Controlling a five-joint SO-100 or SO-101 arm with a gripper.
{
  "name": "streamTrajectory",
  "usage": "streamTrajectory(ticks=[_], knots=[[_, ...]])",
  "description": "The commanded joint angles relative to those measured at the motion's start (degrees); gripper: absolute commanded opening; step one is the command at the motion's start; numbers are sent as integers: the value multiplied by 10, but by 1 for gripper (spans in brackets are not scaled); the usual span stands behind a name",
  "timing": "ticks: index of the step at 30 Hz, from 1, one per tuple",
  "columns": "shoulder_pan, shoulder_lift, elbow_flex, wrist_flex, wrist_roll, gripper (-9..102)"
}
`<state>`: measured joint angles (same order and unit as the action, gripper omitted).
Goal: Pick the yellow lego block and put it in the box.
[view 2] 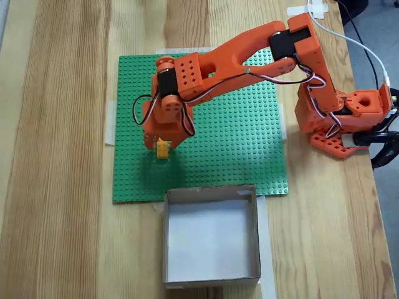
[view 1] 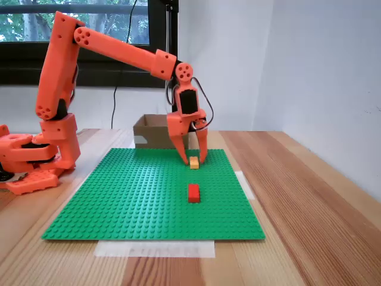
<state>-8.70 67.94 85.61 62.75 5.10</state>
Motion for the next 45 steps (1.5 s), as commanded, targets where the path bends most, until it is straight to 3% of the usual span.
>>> streamTrajectory(ticks=[1,45], knots=[[1,3,-23,-4,-3,14],[11,25,3,-14,-18,2]])
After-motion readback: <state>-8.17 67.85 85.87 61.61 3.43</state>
